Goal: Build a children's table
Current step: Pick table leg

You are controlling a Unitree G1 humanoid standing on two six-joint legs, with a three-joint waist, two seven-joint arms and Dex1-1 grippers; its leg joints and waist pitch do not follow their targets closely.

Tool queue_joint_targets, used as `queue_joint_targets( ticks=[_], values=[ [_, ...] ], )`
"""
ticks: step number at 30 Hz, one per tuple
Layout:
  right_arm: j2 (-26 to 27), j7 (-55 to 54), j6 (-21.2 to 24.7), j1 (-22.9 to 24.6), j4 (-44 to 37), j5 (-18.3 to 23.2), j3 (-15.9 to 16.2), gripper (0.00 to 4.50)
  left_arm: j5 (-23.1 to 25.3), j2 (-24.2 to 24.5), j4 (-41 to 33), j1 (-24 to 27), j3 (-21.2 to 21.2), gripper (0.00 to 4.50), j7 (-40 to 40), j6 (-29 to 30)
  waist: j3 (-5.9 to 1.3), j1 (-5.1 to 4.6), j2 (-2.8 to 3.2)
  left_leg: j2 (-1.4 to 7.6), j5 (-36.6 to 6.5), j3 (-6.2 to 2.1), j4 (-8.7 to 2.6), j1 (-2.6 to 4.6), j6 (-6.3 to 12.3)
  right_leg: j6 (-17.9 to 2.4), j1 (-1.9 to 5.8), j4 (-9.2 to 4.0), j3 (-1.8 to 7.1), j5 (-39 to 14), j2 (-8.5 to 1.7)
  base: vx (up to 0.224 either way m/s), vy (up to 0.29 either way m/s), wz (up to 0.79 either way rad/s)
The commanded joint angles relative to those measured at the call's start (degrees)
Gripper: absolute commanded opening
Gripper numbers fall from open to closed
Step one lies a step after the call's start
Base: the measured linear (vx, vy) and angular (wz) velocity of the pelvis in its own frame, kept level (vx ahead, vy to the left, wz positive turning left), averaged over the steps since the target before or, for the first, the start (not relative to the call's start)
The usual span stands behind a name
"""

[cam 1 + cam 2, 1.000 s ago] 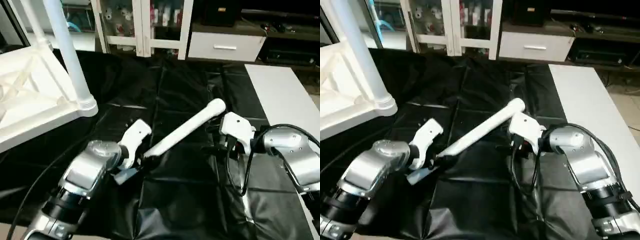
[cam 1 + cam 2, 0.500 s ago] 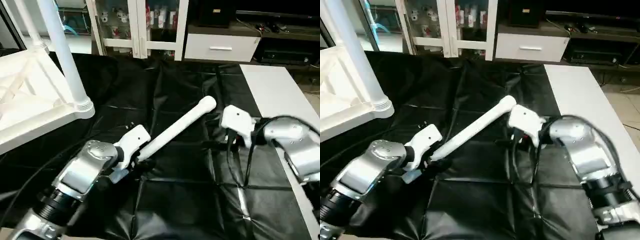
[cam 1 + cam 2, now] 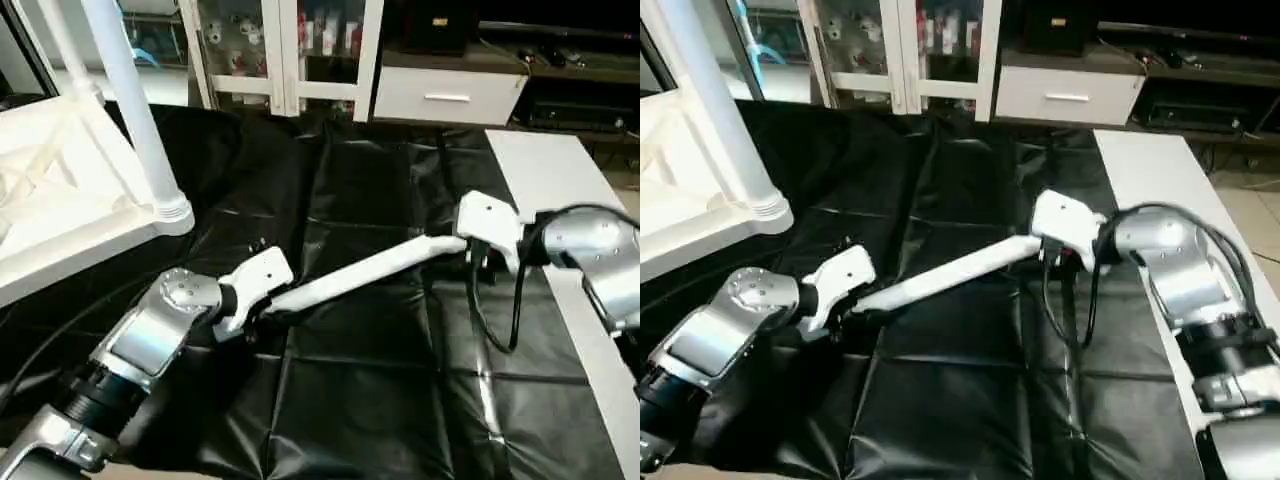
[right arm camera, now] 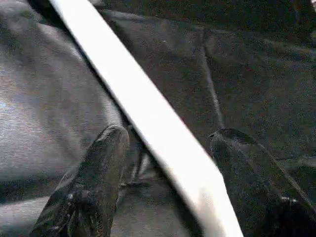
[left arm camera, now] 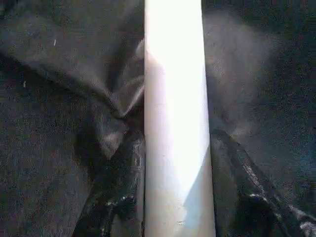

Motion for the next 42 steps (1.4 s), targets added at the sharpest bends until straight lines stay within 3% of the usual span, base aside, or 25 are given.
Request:
queue_joint_targets(
  ticks=[1, 2, 7, 13, 17, 18, 21, 22, 26, 32, 42],
  values=[
    [-0.09, 0.13, -0.55, -0.56, 0.19, -0.41, 0.40, 3.00, -0.35, 0.22, 0.18, -0.98, 0.77, 1.52, -0.79, -2.42, -4.28, 0.12, -0.93, 4.68, -4.47, -2.07, -4.34, 1.52, 5.11, -15.91, 2.11, -3.45, 2.45, -1.02, -4.61, 0.000, 0.000, 0.00],
    [-0.57, 0.53, -1.06, -0.34, 0.27, -1.62, 1.45, 3.00, 0.63, 0.78, 0.92, -1.32, 0.35, 1.52, -1.10, -5.86, -4.33, 0.19, -1.04, 4.70, -4.29, -2.12, -4.29, 1.45, 5.39, -15.73, 2.15, -3.44, 2.38, -0.93, -4.61, 0.000, 0.000, 0.00],
    [-1.36, 0.76, -4.48, -0.47, 3.47, -4.83, 4.38, 3.00, 1.38, 2.11, 0.55, -1.39, 0.06, 1.52, -2.30, -8.11, -4.26, 0.06, -0.92, 4.79, -5.31, -2.06, -4.37, 1.59, 4.84, -15.67, 1.99, -3.50, 2.33, -2.33, -4.59, 0.000, 0.000, 0.00],
    [2.27, -7.59, -11.18, -5.30, 11.91, -11.07, 6.97, 3.00, 2.33, 3.30, 0.34, -1.56, -0.24, 1.52, -3.62, -10.74, -4.29, -0.49, -0.86, 4.61, -6.04, -1.95, -4.35, 1.50, 3.41, -16.11, 1.99, -3.36, 2.37, -2.64, -4.40, 0.000, 0.000, 0.00],
    [4.28, -10.90, -15.25, -8.02, 16.66, -13.91, 9.21, 3.00, 2.57, 3.40, 0.32, -2.04, -0.04, 1.51, -3.95, -11.72, -4.41, -0.55, -0.95, 4.54, -5.12, -1.81, -4.15, 1.62, 3.62, -16.63, 1.91, -3.13, 2.37, -0.94, -4.36, 0.000, 0.000, 0.00],
    [4.56, -10.31, -16.09, -8.21, 17.54, -14.28, 9.88, 3.00, 2.57, 3.29, 0.29, -2.26, 0.05, 1.51, -3.96, -11.75, -4.47, -0.40, -1.26, 4.60, -4.19, -1.81, -4.08, 1.48, 4.24, -16.71, 2.11, -2.91, 2.41, 0.34, -4.49, 0.000, 0.000, 0.00],
    [4.53, -8.19, -18.43, -8.26, 19.29, -15.55, 11.60, 3.00, 2.84, 3.04, 0.48, -2.75, 0.46, 1.51, -3.74, -12.02, -4.51, -0.16, -1.21, 4.70, -3.70, -1.72, -3.98, 1.60, 4.77, -16.87, 1.98, -2.94, 2.39, 1.09, -4.47, 0.000, 0.000, 0.00],
    [4.46, -7.79, -19.05, -8.29, 19.80, -15.99, 11.99, 2.70, 2.96, 3.00, 0.57, -2.85, 0.59, 1.51, -3.65, -12.14, -4.55, 0.03, -1.18, 4.74, -3.48, -1.69, -3.97, 1.63, 4.87, -16.89, 1.98, -2.79, 2.38, 1.46, -4.41, 0.000, 0.000, 0.00],
    [3.87, -7.97, -22.63, -9.58, 23.59, -19.15, 14.28, 2.43, 3.47, 3.03, 0.84, -3.64, 1.29, 1.51, -3.15, -12.84, -4.39, -0.08, -1.47, 4.75, -4.93, -1.75, -4.04, 1.47, 4.43, -16.69, 2.03, -2.96, 2.39, -0.95, -4.57, 0.000, 0.000, 0.00],
    [3.92, -8.93, -24.00, -11.19, 25.92, -19.87, 14.31, 1.95, 4.06, 3.44, 1.26, -4.35, 1.83, 1.50, -3.40, -13.49, -4.36, -0.23, -1.51, 4.78, -5.47, -1.75, -4.05, 1.49, 3.92, -16.40, 2.01, -2.97, 2.47, -1.36, -4.44, 0.000, 0.000, 0.00],
    [4.44, -8.86, -26.09, -11.99, 28.81, -19.46, 13.71, 1.85, 4.94, 2.94, 1.84, -5.73, 3.35, 1.50, -1.68, -12.27, -4.42, -0.11, -1.53, 4.76, -4.94, -1.72, -3.95, 1.43, 4.48, -16.91, 2.08, -2.81, 2.45, -0.02, -4.42, 0.000, 0.000, 0.00]
  ],
)
